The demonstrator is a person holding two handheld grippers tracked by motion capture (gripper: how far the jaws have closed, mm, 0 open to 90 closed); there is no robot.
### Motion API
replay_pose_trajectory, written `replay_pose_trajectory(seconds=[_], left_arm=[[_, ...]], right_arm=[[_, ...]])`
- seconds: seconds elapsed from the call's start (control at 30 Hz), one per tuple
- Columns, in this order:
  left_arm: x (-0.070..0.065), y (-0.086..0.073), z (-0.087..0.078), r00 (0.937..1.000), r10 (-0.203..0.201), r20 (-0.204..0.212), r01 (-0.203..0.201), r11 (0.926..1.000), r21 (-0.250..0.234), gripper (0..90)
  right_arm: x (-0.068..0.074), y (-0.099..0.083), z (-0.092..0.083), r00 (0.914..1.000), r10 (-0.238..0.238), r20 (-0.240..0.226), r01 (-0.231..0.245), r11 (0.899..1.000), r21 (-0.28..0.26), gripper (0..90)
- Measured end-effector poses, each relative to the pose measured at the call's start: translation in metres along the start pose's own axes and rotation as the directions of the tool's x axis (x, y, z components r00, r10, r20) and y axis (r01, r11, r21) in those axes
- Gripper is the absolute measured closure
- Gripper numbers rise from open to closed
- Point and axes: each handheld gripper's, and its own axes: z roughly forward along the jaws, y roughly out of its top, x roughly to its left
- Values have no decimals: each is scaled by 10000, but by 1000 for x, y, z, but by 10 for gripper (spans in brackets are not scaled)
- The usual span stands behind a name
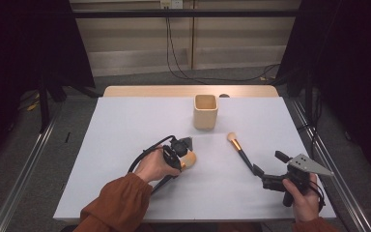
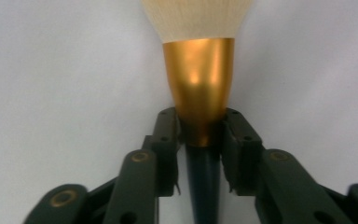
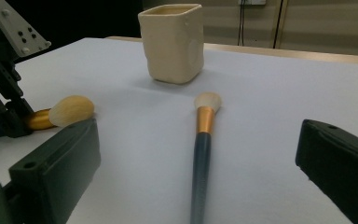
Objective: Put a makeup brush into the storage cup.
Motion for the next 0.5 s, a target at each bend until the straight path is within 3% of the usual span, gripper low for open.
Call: replay_pose_trajectory(seconds=[0.2, 0.37, 0.5], left_arm=[[0, 1, 0, 10000, 48, -18, -47, 9999, 108, 709], [0, 1, -1, 9998, -205, -22, 205, 9997, 114, 710], [1, -2, -1, 9994, -333, 99, 335, 9992, -209, 712]], right_arm=[[0, 0, 0, 10000, 13, -13, -13, 10000, 14, 0], [0, 0, 0, 10000, 0, -1, 0, 10000, 49, 0], [0, 0, 1, 10000, 10, -5, -10, 10000, 74, 0]])
